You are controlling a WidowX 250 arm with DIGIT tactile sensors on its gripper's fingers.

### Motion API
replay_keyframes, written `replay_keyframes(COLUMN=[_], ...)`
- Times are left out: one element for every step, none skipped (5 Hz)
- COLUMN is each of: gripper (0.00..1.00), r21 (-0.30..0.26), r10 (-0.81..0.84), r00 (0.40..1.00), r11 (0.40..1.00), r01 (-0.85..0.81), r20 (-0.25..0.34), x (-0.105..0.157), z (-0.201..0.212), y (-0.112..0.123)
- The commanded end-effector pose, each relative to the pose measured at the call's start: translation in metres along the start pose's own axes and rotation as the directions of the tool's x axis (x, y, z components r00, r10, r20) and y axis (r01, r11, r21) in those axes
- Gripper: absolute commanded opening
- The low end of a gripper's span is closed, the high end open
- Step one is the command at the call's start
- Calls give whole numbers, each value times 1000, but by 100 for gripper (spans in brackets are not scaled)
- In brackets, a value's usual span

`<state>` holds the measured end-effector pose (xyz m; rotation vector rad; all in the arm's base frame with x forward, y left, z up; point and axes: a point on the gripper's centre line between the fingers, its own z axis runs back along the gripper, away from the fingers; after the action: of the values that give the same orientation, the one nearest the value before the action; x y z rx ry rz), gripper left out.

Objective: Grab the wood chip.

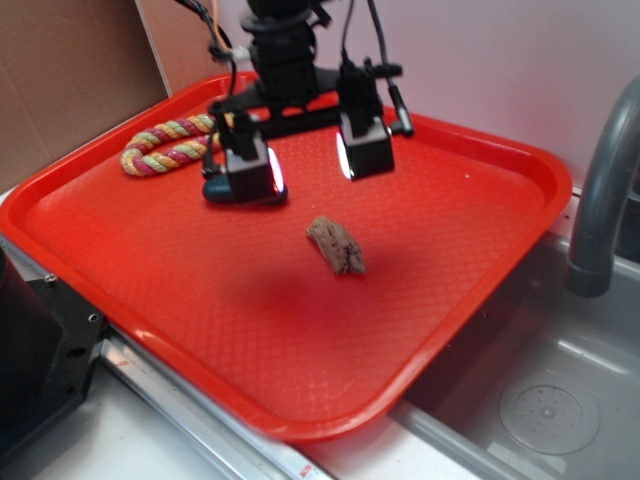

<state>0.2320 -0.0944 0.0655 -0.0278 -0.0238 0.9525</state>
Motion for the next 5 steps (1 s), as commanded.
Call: replay_keyframes(gripper=[100,100,0,0,0], r21=[33,56,51,55,67], r10=[-59,-78,-62,-47,-51], r00=[998,996,997,998,997], r11=[998,996,997,997,997], r01=[58,75,60,44,47], r20=[35,46,49,52,52], x=[-2,-2,-1,-1,-1], z=[-36,-49,-50,-49,-49], y=[-9,-10,-10,-9,-9])
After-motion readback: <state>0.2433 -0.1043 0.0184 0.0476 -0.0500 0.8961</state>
